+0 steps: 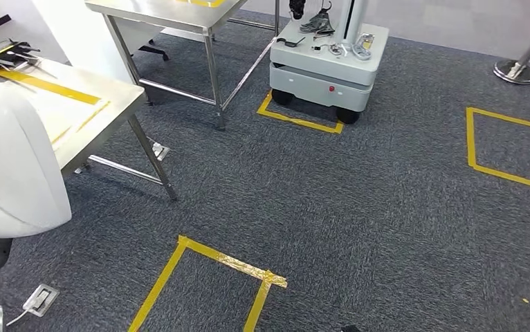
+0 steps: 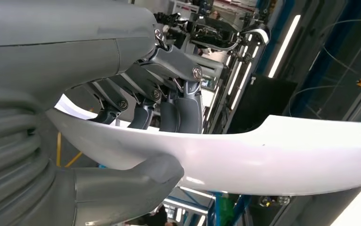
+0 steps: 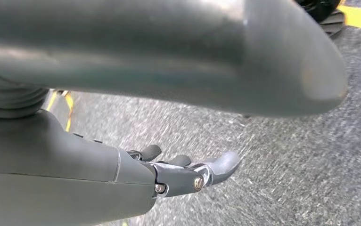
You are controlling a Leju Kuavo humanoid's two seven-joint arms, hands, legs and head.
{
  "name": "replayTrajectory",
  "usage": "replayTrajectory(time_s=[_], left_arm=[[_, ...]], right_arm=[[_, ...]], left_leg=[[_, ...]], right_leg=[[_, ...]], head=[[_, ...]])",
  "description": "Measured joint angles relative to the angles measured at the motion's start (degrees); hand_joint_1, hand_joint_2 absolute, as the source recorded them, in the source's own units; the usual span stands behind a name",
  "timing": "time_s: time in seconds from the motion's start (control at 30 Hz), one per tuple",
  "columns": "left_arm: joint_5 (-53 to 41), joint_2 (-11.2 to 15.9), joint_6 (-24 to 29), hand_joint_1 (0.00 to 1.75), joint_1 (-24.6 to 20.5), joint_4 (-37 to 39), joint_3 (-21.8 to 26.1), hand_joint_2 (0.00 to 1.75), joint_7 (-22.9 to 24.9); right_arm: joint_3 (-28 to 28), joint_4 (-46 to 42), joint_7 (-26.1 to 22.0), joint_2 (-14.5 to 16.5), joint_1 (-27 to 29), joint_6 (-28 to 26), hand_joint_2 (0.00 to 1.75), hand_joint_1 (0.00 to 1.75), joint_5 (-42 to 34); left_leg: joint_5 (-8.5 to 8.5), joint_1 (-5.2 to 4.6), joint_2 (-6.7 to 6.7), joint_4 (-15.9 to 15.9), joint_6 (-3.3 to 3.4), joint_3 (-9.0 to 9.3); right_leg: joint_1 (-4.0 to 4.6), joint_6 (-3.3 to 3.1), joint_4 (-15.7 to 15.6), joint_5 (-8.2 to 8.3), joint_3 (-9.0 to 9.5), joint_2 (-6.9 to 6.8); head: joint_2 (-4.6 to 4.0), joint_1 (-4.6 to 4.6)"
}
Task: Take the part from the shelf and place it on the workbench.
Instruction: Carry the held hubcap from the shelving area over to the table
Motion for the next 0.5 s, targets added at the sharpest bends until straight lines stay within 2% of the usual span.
replayTrajectory(time_s=[0.03, 0.07, 0.1, 0.13, 0.2, 0.23, 0.27, 0.3, 0.33, 0.4, 0.43, 0.47, 0.5], left_arm=[[0.3, 0.6, 0.0, 1.75, -0.2, 0.4, 0.0, 1.75, -0.2], [0.5, 1.2, -0.1, 1.75, -0.3, 0.7, 0.0, 1.75, -0.4], [0.7, 1.8, -0.1, 1.75, -0.5, 1.0, 0.0, 1.75, -0.5], [0.8, 2.2, -0.1, 1.75, -0.7, 1.2, 0.0, 1.75, -0.6], [0.9, 2.5, 0.0, 1.75, -1.3, 1.6, 0.0, 1.75, -0.7], [0.9, 2.5, 0.1, 1.75, -1.5, 1.8, -0.1, 1.75, -0.7], [0.9, 2.4, 0.2, 1.75, -1.5, 2.0, -0.1, 1.75, -0.7], [0.9, 2.4, 0.3, 1.75, -1.5, 2.0, -0.1, 1.75, -0.6], [0.8, 2.4, 0.4, 1.75, -1.4, 2.0, -0.1, 1.75, -0.6], [0.7, 2.4, 0.6, 1.75, -1.3, 1.6, -0.1, 1.75, -0.5], [0.6, 2.4, 0.7, 1.75, -1.3, 1.3, -0.1, 1.75, -0.4], [0.5, 2.4, 0.9, 1.75, -1.4, 1.2, -0.1, 1.75, -0.3], [0.4, 2.4, 1.0, 1.75, -1.4, 1.1, -0.1, 1.75, -0.2]], right_arm=[[0.0, 0.0, 0.0, 0.1, -0.1, 0.0, 0.00, 0.00, 0.0], [0.0, 0.0, 0.0, 0.2, -0.1, 0.0, 0.00, 0.00, -0.1], [0.0, 0.0, 0.0, 0.3, -0.2, 0.1, 0.00, 0.00, -0.3], [0.0, 0.0, 0.2, 0.4, -0.2, 0.1, 0.00, 0.00, -0.4], [-0.1, 0.0, 0.7, 0.4, -0.1, 0.1, 0.00, 0.00, -0.4], [-0.1, 0.0, 1.0, 0.4, 0.0, 0.0, 0.00, 0.00, -0.3], [-0.1, 0.0, 1.1, 0.4, 0.0, 0.0, 0.00, 0.00, -0.3], [-0.1, 0.0, 1.1, 0.4, 0.1, 0.0, 0.00, 0.00, -0.5], [-0.2, 0.0, 1.0, 0.4, 0.1, 0.0, 0.00, 0.00, -0.8], [-0.4, 0.0, 1.1, 0.5, 0.0, 0.1, 0.00, 0.00, -1.3], [-0.4, 0.0, 1.2, 0.6, 0.0, 0.1, 0.00, 0.00, -1.2], [-0.4, 0.0, 1.3, 0.6, -0.1, 0.1, 0.00, 0.00, -1.0], [-0.4, 0.0, 1.4, 0.6, -0.1, 0.1, 0.00, 0.00, -0.7]], left_leg=[[0.25, 0.16, -0.77, -0.2, -0.49, -0.22], [0.34, 0.29, -0.79, -0.4, -0.83, -0.38], [-0.02, 0.28, 0.29, 0.1, -1.05, -0.78], [-0.97, 0.21, 2.09, 1.6, -1.20, -1.62], [-4.25, 0.06, 6.26, 7.9, -1.38, -4.54], [-5.70, 0.09, 7.19, 11.5, -1.53, -6.12], [-6.38, 0.10, 7.60, 13.9, -1.64, -7.10], [-6.04, 0.09, 7.79, 14.4, -1.65, -7.08], [-4.74, 0.04, 8.05, 12.6, -1.57, -5.90], [-1.85, -0.34, 9.96, 5.3, -0.99, -1.71], [-1.05, -0.61, 11.03, 2.3, -0.57, -0.06], [-0.80, -0.87, 11.70, 0.6, -0.16, 0.81], [-0.93, -1.10, 11.72, 0.2, 0.21, 0.91]], right_leg=[[0.08, -0.36, -0.1, 0.18, 0.09, -0.79], [0.12, -0.82, -0.4, 0.39, 0.26, -1.60], [0.13, -1.33, -0.8, 0.63, 0.45, -2.38], [0.10, -1.78, -1.1, 0.86, 0.61, -3.23], [0.32, -2.35, -1.4, 0.97, 0.64, -4.88], [0.47, -2.49, -1.3, 0.90, 0.60, -5.76], [0.62, -2.61, -1.2, 0.79, 0.58, -6.65], [0.76, -2.69, -1.1, 0.67, 0.58, -7.51], [0.87, -2.72, -0.9, 0.52, 0.59, -8.32], [1.09, -2.58, -0.6, 0.15, 0.70, -9.78], [1.22, -2.37, -0.5, -0.02, 0.73, -10.41], [1.31, -2.13, -0.4, -0.12, 0.80, -11.00], [1.37, -1.86, -0.4, -0.16, 0.88, -11.62]], head=[[0.00, 0.00], [0.00, -0.03], [0.00, -0.11], [0.00, -0.21], [0.00, -0.37], [0.00, -0.37], [0.00, -0.38], [0.00, -0.38], [0.00, -0.38], [0.00, -0.39], [0.00, -0.38], [0.00, -0.36], [0.00, -0.35]])
